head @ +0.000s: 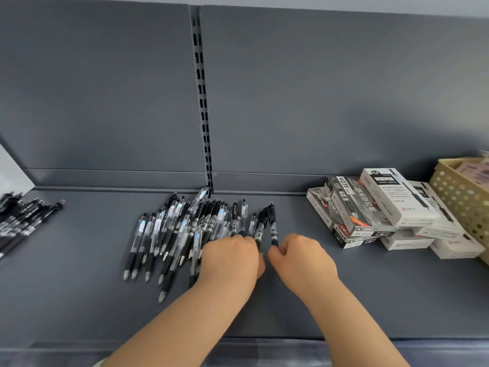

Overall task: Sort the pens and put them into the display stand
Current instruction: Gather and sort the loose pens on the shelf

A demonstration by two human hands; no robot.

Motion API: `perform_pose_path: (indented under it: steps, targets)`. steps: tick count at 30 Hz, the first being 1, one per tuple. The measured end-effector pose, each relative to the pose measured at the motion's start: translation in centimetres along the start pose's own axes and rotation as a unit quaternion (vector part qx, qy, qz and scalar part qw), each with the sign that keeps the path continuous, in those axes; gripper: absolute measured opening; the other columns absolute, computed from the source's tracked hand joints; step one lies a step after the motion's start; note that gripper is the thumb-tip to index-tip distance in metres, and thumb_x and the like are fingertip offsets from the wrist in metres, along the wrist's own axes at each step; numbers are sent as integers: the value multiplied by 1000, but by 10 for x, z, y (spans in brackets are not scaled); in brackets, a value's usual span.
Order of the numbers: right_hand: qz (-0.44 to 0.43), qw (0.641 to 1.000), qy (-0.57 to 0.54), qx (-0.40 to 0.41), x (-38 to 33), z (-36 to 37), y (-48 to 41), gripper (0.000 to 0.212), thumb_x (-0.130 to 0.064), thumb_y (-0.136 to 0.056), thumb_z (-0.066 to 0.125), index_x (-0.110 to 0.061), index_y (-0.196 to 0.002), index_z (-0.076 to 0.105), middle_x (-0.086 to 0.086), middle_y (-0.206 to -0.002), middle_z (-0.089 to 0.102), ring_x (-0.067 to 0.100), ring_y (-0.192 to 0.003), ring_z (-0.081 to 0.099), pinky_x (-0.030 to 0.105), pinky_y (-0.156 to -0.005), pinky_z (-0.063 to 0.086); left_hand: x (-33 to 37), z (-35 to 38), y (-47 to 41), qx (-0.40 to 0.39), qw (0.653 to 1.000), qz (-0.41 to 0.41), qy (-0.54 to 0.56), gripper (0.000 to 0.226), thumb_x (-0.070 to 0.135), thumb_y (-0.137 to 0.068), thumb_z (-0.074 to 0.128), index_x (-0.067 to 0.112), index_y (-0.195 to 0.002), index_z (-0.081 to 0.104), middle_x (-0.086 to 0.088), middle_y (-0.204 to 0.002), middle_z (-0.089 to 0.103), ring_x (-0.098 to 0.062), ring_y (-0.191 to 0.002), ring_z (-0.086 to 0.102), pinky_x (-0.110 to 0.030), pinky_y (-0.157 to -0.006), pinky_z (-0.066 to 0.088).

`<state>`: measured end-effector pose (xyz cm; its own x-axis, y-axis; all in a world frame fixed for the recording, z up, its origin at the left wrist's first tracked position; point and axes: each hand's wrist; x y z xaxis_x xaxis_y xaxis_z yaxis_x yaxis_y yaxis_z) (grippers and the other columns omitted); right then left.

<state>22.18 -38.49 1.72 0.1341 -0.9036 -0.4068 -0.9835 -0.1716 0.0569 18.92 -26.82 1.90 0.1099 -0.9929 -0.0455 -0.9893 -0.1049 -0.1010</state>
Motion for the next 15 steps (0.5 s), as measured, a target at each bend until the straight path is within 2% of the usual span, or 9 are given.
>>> perform_pose_path:
  steps: [2,4,6,8,10,11,12,15]
  targets:
    - [-11,1000,-8,14,-14,0,1,29,-35,-88,45,-14,-68,43,-1,-65,49,21,-59,43,25,-49,32,-17,-11,6,43,999,-6,9,30,46,-86,57,16,-84,61,3,-82,64,-15,-71,62,-22,-45,7]
    - [-24,999,-14,19,-32,2,3,28,-34,-88,45,-14,-69,44,-1,-66,52,21,-59,44,25,-49,32,-39,-10,13,52,998,-17,9,32,48,-94,41,20,-94,57,6,-91,62,-15,-80,60,-23,-44,12]
    - [-44,999,-17,20,-55,7,6,28,-34,-89,45,-15,-69,44,0,-66,52,20,-57,43,25,-49,33,-64,-8,19,67,997,-27,28,32,47,-97,31,24,-92,51,8,-89,58,-12,-76,53,-24,-44,16]
    - [-64,998,-19,18,-82,14,8,28,-34,-90,45,-15,-69,43,0,-65,52,19,-55,42,26,-49,34,-99,-7,26,86,995,-45,24,28,47,-94,39,24,-79,46,8,-73,50,-11,-62,44,-24,-42,14]
    - [-78,997,-14,9,-111,22,11,28,-35,-91,44,-15,-70,45,0,-65,52,19,-55,43,26,-49,34,-137,-13,35,81,994,-56,42,38,42,-77,66,22,-61,38,8,-53,41,-13,-42,36,-18,-42,5]
    - [-84,996,-11,4,-128,27,12,28,-36,-91,44,-15,-72,46,0,-65,53,19,-56,44,25,-49,35,-159,-16,39,82,994,-64,37,43,39,-70,73,22,-57,35,7,-47,37,-14,-37,33,-15,-43,3]
    - [-90,996,-11,-1,-145,33,13,29,-36,-92,44,-15,-72,47,0,-65,52,18,-56,44,25,-50,37,-181,-13,42,67,994,-79,28,43,40,-73,71,22,-57,35,7,-47,36,-14,-37,33,-15,-42,4]
    - [-105,994,-26,-14,-202,52,16,30,-36,-91,45,-13,-74,51,2,-64,53,19,-56,45,27,-54,42,-250,-9,54,95,990,-102,23,39,40,-78,64,22,-58,37,7,-48,36,-14,-39,30,-17,-41,6]
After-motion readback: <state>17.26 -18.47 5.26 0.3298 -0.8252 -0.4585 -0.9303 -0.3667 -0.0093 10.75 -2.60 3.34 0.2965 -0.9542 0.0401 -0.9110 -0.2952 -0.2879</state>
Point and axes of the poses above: each hand's wrist, its own y-axis away from the middle knuckle, its own z-axis out of the palm, x = y × z
